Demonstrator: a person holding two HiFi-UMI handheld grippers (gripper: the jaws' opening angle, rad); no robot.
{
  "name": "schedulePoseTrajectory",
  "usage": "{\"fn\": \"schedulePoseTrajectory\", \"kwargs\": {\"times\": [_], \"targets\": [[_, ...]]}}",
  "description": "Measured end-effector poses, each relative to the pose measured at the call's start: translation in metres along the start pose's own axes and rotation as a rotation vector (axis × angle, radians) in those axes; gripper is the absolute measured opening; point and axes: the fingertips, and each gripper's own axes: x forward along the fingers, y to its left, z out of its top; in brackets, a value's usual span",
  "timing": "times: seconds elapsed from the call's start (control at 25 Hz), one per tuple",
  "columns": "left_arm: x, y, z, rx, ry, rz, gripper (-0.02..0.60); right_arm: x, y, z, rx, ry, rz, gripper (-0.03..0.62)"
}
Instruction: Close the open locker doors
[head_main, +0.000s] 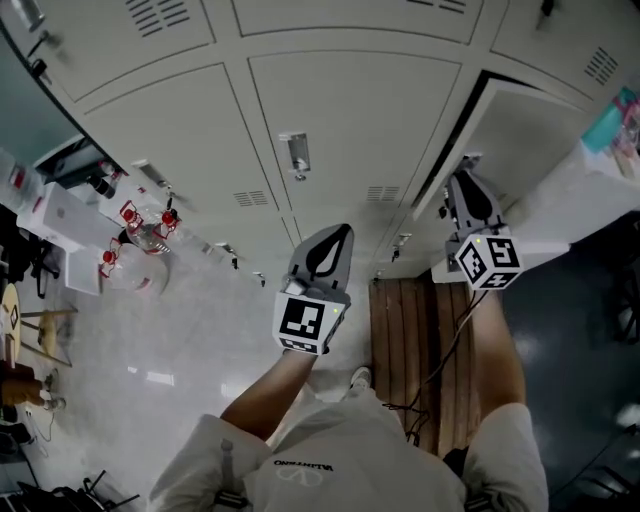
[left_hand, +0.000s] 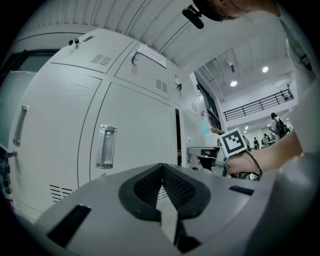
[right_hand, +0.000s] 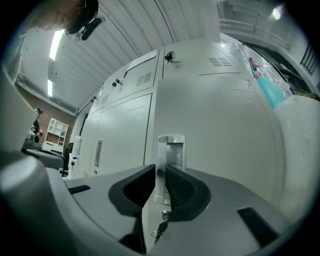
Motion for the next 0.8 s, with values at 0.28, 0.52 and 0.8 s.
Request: {"fn": "schedulePoseTrajectory", "kwargs": {"times": [0.28, 0.52, 0.8], "targets": [[-0.026, 0.017, 0.001, 0.005, 0.005, 0.007, 0.002, -0.005, -0.001, -0.011, -0.067, 0.065, -0.052, 0.061], [-0.039, 0.018, 0.002, 0.000, 0.002, 0.003, 0.002, -0.028, 0.007, 0.007, -0.100, 0.005, -0.057, 0.011], [-0.075, 0.025, 0.025, -0.026, -0.041, 0.004, 0.002, -0.075, 0.065, 0.033, -0.002, -0.017, 0.080, 0.011]]}}
